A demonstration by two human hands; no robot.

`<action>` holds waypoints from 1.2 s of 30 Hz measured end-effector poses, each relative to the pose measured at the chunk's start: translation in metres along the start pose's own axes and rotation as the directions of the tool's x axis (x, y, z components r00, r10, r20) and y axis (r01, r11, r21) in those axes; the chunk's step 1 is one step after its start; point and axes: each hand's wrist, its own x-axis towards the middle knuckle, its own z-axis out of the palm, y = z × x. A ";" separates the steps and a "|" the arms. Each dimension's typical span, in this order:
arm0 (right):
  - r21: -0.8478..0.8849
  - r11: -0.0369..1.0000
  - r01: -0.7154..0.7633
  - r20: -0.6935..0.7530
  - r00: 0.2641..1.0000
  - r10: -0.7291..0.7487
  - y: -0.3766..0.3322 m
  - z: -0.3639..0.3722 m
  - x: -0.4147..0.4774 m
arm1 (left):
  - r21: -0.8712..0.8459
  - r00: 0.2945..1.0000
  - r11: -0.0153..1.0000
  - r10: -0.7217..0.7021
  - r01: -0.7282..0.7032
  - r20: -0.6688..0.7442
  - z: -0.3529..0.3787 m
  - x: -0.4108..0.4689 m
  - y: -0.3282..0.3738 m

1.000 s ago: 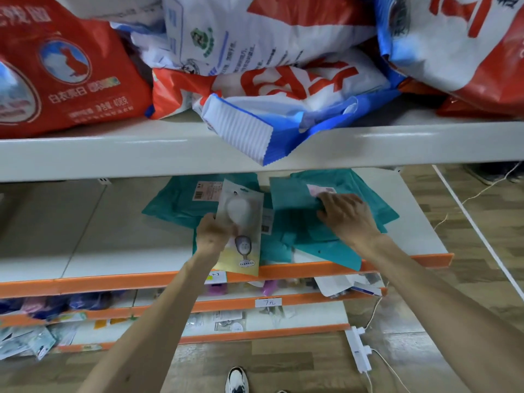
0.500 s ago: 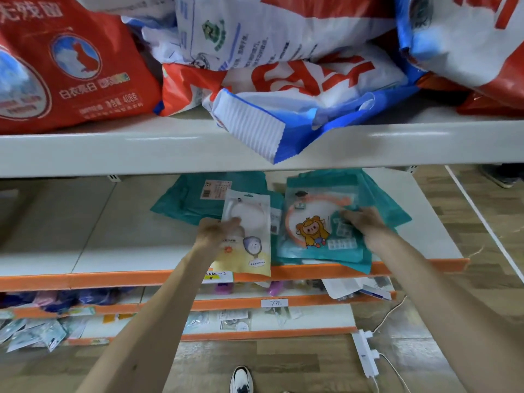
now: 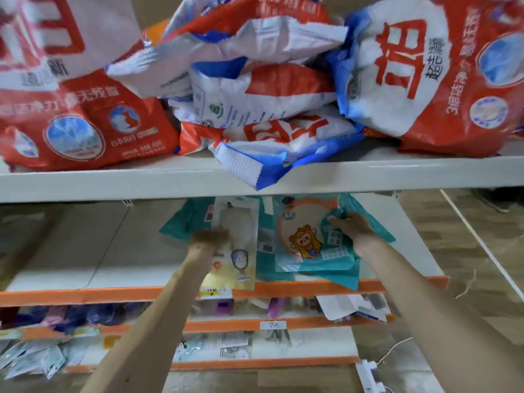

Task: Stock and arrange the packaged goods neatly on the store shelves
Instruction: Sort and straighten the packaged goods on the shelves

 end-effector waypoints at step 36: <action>-0.052 0.998 0.029 0.487 0.874 0.000 -0.081 0.546 -0.252 | -0.623 0.918 0.782 -0.234 -0.018 -0.320 -0.502 0.019 -0.308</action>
